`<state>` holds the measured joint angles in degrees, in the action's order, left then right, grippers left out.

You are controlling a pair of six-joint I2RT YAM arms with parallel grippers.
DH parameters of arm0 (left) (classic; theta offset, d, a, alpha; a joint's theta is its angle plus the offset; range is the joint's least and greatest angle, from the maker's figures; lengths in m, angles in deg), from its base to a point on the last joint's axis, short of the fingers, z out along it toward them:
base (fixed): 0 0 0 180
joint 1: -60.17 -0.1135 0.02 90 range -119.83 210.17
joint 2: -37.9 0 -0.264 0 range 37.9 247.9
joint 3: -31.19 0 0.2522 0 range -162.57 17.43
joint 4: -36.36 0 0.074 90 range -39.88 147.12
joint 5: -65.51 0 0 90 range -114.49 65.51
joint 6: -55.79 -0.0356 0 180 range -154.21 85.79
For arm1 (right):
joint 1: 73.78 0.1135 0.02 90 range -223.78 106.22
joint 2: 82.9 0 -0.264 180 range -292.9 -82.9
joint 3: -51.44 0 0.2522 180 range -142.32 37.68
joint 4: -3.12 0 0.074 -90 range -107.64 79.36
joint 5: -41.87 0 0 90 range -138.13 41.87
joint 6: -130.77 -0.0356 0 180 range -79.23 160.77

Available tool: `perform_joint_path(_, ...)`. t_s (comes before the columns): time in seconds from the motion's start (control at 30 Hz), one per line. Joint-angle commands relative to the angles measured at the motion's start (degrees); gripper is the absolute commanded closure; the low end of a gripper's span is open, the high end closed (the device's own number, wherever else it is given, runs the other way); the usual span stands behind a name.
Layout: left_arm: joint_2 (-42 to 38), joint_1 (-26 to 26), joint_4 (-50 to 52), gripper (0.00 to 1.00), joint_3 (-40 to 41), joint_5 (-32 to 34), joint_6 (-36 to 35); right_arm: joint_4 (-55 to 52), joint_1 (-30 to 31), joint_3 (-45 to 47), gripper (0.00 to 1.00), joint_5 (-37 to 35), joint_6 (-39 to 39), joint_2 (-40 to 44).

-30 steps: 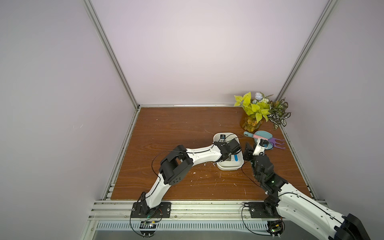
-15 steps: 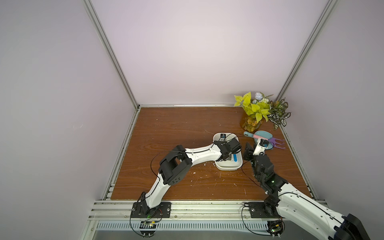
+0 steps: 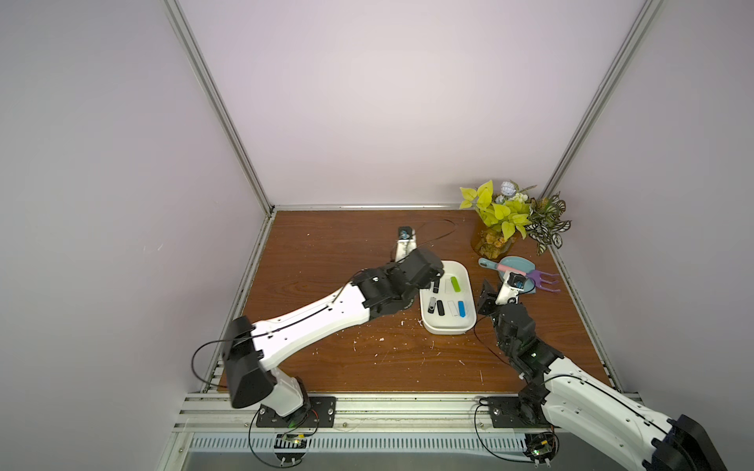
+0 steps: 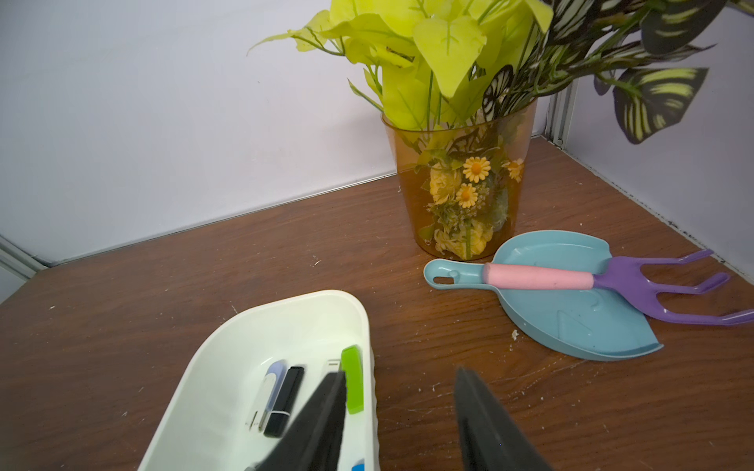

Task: Put the usb flash drive into the storage box
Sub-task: Place the USB flash in the storage box, then reset both arms

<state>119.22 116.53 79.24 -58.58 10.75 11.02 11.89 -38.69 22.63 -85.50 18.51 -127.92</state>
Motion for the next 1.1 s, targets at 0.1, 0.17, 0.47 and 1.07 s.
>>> perform_joint_path(0.1,-19.3,-17.5,-17.4,0.33,32.1,5.9,-13.5,4.7,-2.8,0.3,0.29,-5.3,4.3,-1.3)
perform_joint_path(0.17,-25.4,-20.6,-29.9,0.27,42.1,8.8,-19.6,6.3,-4.6,0.5,0.2,-6.7,5.9,-2.1)
perform_joint_path(0.47,-24.2,-29.5,-89.2,0.12,70.9,10.6,-48.0,24.4,-17.4,8.1,0.05,-6.6,12.2,-6.0)
perform_joint_path(1.07,10.4,-48.9,-123.4,0.02,71.5,-18.1,-48.5,70.1,-25.9,8.1,0.05,13.8,25.6,-47.0)
